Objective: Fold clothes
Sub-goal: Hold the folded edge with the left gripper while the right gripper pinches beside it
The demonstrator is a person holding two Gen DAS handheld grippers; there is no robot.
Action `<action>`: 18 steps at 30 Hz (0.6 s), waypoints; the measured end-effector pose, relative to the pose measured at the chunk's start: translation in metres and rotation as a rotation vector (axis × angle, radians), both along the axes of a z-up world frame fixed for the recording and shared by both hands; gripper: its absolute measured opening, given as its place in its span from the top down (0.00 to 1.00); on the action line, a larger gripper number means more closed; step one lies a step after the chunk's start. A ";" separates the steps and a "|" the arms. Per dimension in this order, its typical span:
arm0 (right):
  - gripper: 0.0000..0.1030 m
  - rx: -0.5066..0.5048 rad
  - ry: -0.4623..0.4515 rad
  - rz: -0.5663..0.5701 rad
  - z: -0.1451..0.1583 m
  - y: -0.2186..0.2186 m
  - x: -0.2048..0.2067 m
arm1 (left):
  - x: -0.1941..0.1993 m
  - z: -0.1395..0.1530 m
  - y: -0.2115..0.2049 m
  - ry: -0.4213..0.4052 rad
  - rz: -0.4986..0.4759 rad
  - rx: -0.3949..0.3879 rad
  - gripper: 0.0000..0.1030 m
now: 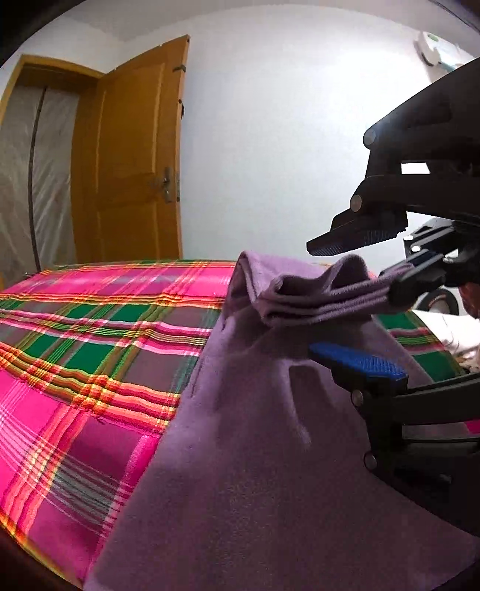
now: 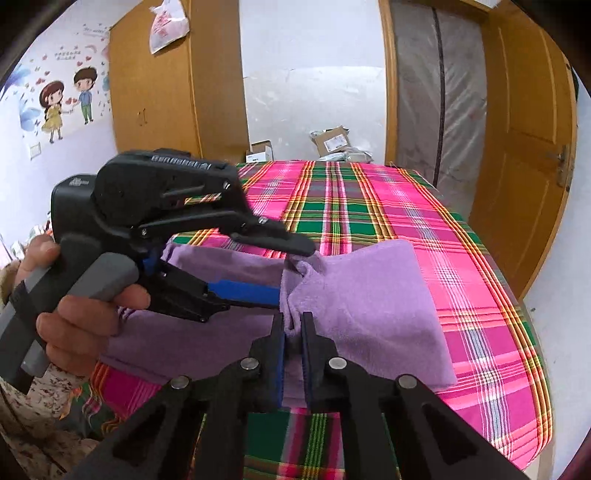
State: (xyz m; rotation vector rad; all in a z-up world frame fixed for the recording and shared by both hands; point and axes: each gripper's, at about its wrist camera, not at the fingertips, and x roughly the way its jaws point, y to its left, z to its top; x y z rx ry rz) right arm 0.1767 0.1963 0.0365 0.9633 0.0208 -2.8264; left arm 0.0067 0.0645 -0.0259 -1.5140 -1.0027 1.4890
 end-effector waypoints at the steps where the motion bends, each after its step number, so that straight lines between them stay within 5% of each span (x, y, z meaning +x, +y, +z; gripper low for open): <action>1: 0.92 0.002 -0.002 0.007 -0.001 -0.002 0.000 | 0.001 -0.001 0.001 -0.007 -0.006 -0.004 0.51; 9: 0.92 -0.010 -0.007 0.046 0.000 -0.018 -0.003 | -0.001 -0.007 0.003 -0.020 -0.043 -0.016 0.53; 13: 0.92 -0.028 -0.001 0.075 0.003 -0.028 -0.006 | -0.001 0.004 -0.011 0.060 -0.024 -0.001 0.77; 18: 0.92 -0.074 0.010 0.113 0.006 -0.040 -0.008 | -0.001 0.016 -0.033 0.119 0.003 -0.020 0.83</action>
